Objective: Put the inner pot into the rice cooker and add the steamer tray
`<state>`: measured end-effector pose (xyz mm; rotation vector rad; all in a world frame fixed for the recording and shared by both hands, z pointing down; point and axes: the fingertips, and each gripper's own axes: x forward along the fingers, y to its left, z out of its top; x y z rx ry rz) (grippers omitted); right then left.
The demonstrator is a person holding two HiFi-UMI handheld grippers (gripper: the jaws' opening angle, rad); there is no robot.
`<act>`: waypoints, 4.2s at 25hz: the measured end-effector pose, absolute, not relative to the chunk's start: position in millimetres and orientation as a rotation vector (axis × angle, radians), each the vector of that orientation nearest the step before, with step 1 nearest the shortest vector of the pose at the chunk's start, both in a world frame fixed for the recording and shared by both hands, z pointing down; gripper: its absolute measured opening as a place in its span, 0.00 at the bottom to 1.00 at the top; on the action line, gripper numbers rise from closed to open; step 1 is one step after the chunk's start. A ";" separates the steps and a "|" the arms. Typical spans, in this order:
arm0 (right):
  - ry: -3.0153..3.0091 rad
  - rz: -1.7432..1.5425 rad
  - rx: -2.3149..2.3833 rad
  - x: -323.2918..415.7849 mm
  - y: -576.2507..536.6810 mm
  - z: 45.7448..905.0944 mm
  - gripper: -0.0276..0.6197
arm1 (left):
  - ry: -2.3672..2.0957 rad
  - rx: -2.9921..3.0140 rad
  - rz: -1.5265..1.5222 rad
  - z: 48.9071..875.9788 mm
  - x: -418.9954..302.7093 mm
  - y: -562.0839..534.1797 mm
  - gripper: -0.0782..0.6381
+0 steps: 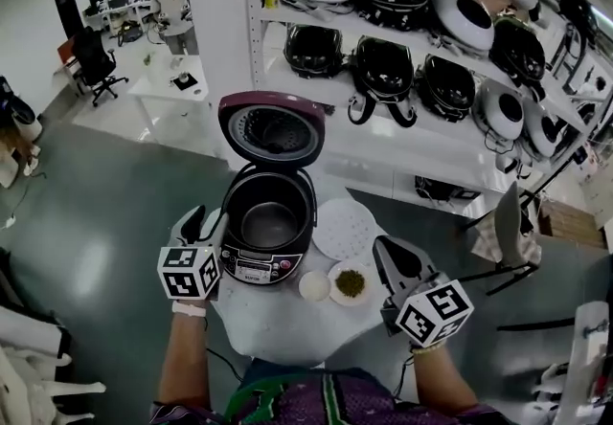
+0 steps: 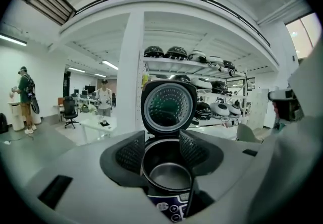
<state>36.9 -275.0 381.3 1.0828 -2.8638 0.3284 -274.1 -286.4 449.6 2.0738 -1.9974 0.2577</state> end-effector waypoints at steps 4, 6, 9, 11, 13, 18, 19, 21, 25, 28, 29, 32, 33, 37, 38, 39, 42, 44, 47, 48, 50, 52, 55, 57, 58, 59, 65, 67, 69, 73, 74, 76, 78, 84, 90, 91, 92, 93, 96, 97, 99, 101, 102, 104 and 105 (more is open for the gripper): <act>-2.912 0.302 1.063 53.7 -267.7 364.3 0.05 | -2.021 2.114 0.162 412.8 -239.1 -252.8 0.44; -2.939 0.284 1.061 61.0 -262.0 356.8 0.05 | -2.028 2.148 0.117 396.6 -220.2 -237.0 0.42; -2.977 0.254 1.053 69.3 -254.9 346.2 0.05 | -2.052 2.200 0.070 374.3 -195.0 -217.5 0.39; -2.997 0.239 1.045 73.9 -251.1 339.9 0.05 | -2.070 2.222 0.056 363.7 -180.9 -206.6 0.36; -3.014 0.235 1.043 76.9 -247.3 335.9 0.05 | -2.079 2.235 0.047 357.2 -170.7 -196.9 0.33; -3.044 0.218 1.042 83.2 -238.3 328.8 0.05 | -2.130 2.246 0.016 344.1 -155.5 -178.5 0.19; -3.047 0.211 1.041 84.5 -236.3 327.2 0.05 | -2.135 2.249 0.009 341.9 -153.0 -175.9 0.16; -3.046 0.186 1.040 86.7 -232.7 324.4 0.05 | -2.125 2.269 -0.001 338.3 -146.9 -172.5 0.14; -3.037 0.121 1.044 88.9 -228.9 323.7 0.05 | -2.098 2.303 -0.028 334.8 -137.6 -169.2 0.14; -3.042 0.116 1.003 87.9 -227.5 325.7 0.05 | -2.097 2.306 -0.041 332.2 -133.0 -167.4 0.14; -3.042 0.118 0.974 85.8 -227.1 326.6 0.17 | -2.096 2.309 -0.044 330.7 -132.0 -167.6 0.14; -3.023 0.113 0.938 81.3 -229.0 330.4 0.34 | -2.088 2.320 -0.052 328.2 -129.5 -168.8 0.14; -3.018 0.114 0.939 80.6 -230.6 331.4 0.40 | -2.087 2.322 -0.050 328.2 -128.7 -169.4 0.14; -3.007 0.109 0.966 81.4 -240.0 333.9 0.56 | -2.082 2.324 -0.041 330.3 -127.9 -172.4 0.14; -3.001 0.115 0.976 82.5 -242.8 335.8 0.57 | -2.080 2.325 -0.043 330.8 -127.9 -173.2 0.14; -2.993 0.123 0.983 83.5 -246.2 338.7 0.57 | -2.078 2.327 -0.045 331.2 -127.8 -174.3 0.14; -2.961 0.150 0.990 84.6 -260.7 353.5 0.56 | -2.082 2.334 -0.036 332.6 -127.8 -180.1 0.14; -2.936 0.175 0.994 85.8 -272.1 367.0 0.56 | -2.085 2.339 -0.023 334.2 -127.7 -186.0 0.14; -2.878 0.202 1.003 89.2 -289.4 392.7 0.55 | -2.080 2.338 -0.013 340.2 -126.5 -196.4 0.14; -2.856 0.209 1.008 90.4 -295.5 402.0 0.55 | -2.075 2.338 -0.011 342.8 -125.8 -199.8 0.14; -2.818 0.232 1.017 92.4 -308.2 419.6 0.55 | -2.071 2.338 -0.005 346.2 -124.5 -206.9 0.14; -2.782 0.269 1.031 95.4 -321.4 436.9 0.54 | -2.068 2.338 0.003 347.5 -122.0 -214.6 0.14; -2.730 0.343 1.052 101.6 -339.6 465.0 0.53 | -2.056 2.332 0.014 357.3 -120.1 -224.1 0.14; -2.692 0.363 1.058 103.2 -351.1 483.3 0.52 | -2.043 2.318 0.015 365.1 -121.4 -228.6 0.14; -2.673 0.369 1.060 103.5 -356.7 492.1 0.52 | -2.039 2.311 0.016 368.7 -122.4 -230.8 0.14; -2.656 0.373 1.064 104.0 -362.4 500.7 0.52 | -2.035 2.303 0.017 372.0 -123.2 -233.0 0.14; -2.580 0.400 1.088 107.4 -392.1 544.8 0.50 | -2.036 2.263 0.028 389.2 -129.2 -244.6 0.14; -2.560 0.404 1.082 108.2 -399.5 557.9 0.49 | -2.040 2.257 0.030 392.8 -129.5 -247.6 0.14; -2.540 0.410 1.081 108.5 -407.4 571.3 0.49 | -2.034 2.263 0.045 396.3 -128.6 -251.6 0.14; -2.499 0.458 1.088 108.3 -421.3 601.2 0.48 | -2.037 2.254 0.056 400.3 -129.5 -254.0 0.14; -2.489 0.472 1.095 109.7 -424.6 608.4 0.48 | -2.037 2.251 0.059 402.3 -128.8 -254.6 0.14; -2.469 0.501 1.110 113.1 -430.8 622.2 0.47 | -2.033 2.248 0.067 406.6 -126.6 -256.9 0.14; -2.449 0.527 1.115 114.8 -435.5 636.1 0.46 | -2.035 2.241 0.069 408.6 -126.2 -260.0 0.14; -2.381 0.589 1.135 119.2 -454.1 679.9 0.45 | -2.042 2.224 0.082 409.1 -129.2 -266.8 0.14; -2.330 0.634 1.146 119.6 -469.5 714.9 0.45 | -2.038 2.196 0.127 420.3 -135.9 -265.9 0.14; -2.326 0.637 1.148 119.2 -471.5 718.9 0.45 | -2.037 2.194 0.129 421.5 -136.9 -265.9 0.14; -2.321 0.639 1.149 119.1 -473.8 722.8 0.45 | -2.037 2.192 0.129 422.4 -137.9 -265.8 0.14; -2.315 0.641 1.151 119.4 -476.2 727.0 0.45 | -2.038 2.190 0.129 423.3 -138.8 -265.4 0.14; -2.292 0.658 1.161 121.2 -482.9 741.1 0.45 | -2.034 2.190 0.138 427.0 -139.5 -265.9 0.14; -2.286 0.666 1.166 121.8 -485.1 745.3 0.44 | -2.028 2.194 0.144 428.5 -138.3 -267.6 0.14; -2.274 0.683 1.173 122.2 -487.5 752.9 0.43 | -2.008 2.211 0.158 430.8 -132.9 -272.4 0.14; -2.260 0.694 1.172 121.8 -487.3 761.1 0.43 | -1.981 2.238 0.167 431.6 -124.8 -278.8 0.14; -2.251 0.700 1.171 121.5 -487.0 765.8 0.42 | -1.965 2.254 0.168 431.4 -120.7 -282.5 0.14; -2.232 0.716 1.172 121.3 -487.8 775.4 0.42 | -1.934 2.284 0.164 430.4 -112.9 -290.5 0.14; -2.224 0.723 1.174 121.2 -488.8 779.6 0.42 | -1.922 2.297 0.164 429.9 -109.5 -293.8 0.14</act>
